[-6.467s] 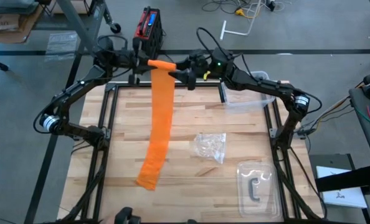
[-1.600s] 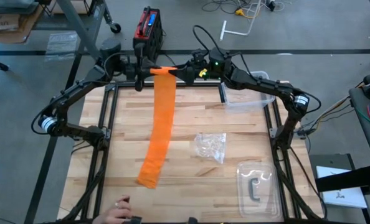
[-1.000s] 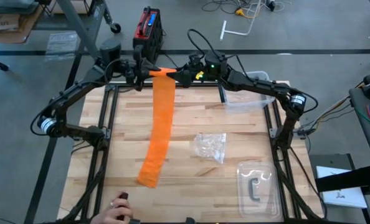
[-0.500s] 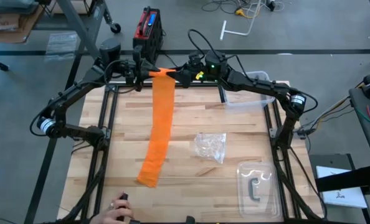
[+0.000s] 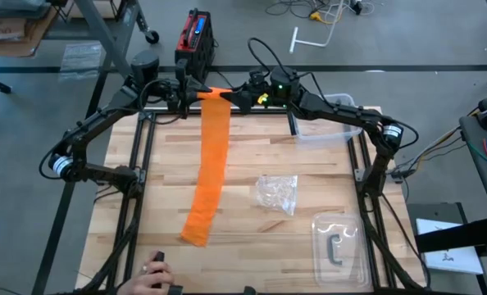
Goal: Roll bandage
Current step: Roll the orange bandage
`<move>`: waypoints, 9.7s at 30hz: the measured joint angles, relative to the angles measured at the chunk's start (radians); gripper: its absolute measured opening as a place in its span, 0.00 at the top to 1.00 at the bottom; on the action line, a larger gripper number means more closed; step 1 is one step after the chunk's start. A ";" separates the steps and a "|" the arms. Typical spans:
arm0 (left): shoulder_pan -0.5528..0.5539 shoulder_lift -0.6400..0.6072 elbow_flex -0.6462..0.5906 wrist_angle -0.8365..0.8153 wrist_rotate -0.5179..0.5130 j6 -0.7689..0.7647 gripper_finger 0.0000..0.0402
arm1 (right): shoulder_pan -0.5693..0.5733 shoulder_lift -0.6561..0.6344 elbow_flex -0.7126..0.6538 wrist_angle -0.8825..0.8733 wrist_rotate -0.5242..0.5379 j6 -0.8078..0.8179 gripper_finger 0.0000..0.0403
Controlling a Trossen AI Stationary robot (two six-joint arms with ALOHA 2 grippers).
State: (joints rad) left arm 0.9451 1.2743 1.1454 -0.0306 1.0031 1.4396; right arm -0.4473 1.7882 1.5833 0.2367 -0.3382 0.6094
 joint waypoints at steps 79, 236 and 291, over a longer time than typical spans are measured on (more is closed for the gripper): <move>-0.018 -0.029 -0.002 0.061 -0.066 -0.166 0.86 | -0.028 -0.058 0.000 0.034 -0.047 0.028 0.18; -0.094 -0.010 -0.002 0.408 -0.033 -0.325 0.81 | 0.020 -0.025 0.216 -0.204 -0.047 -0.476 0.52; -0.095 -0.033 -0.002 0.210 -0.083 -1.522 0.52 | 0.021 -0.027 0.209 -0.287 -0.029 -0.977 0.81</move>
State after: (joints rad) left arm 0.8504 1.2415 1.1431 0.1792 0.9202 -0.0825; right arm -0.4259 1.7611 1.7920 -0.0507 -0.3667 -0.3679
